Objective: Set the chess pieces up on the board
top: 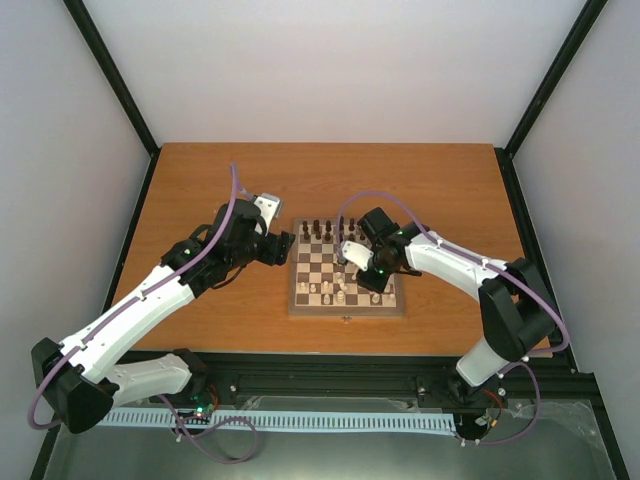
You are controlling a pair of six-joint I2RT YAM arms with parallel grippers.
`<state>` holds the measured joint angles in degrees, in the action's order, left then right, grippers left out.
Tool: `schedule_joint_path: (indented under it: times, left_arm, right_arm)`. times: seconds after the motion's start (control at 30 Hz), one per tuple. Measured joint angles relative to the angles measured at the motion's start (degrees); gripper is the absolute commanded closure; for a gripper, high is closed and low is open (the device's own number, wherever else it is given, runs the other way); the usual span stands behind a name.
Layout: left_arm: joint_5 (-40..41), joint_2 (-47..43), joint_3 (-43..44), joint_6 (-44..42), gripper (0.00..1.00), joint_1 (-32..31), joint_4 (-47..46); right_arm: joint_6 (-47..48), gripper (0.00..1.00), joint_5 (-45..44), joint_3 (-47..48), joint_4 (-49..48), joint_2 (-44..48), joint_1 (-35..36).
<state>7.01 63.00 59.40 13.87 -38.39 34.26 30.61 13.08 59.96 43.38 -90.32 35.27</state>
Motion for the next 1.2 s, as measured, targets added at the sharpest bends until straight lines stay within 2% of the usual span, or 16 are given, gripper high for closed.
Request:
schedule_joint_path:
  times: [0.6, 0.9, 1.2]
  left_arm:
    - [0.2, -0.04, 0.0, -0.26, 0.22, 0.0, 0.02]
    - [0.2, -0.04, 0.0, -0.28, 0.22, 0.0, 0.02]
    - [0.15, -0.04, 0.0, -0.31, 0.22, 0.0, 0.02]
  right_arm:
    - [0.02, 0.9, -2.08, -1.01, -1.07, -2.84, 0.94]
    - [0.02, 0.84, -1.97, -1.11, -1.4, -2.8, 0.94]
    - [0.09, 0.67, -1.38, -1.14, -0.44, -2.27, 0.85]
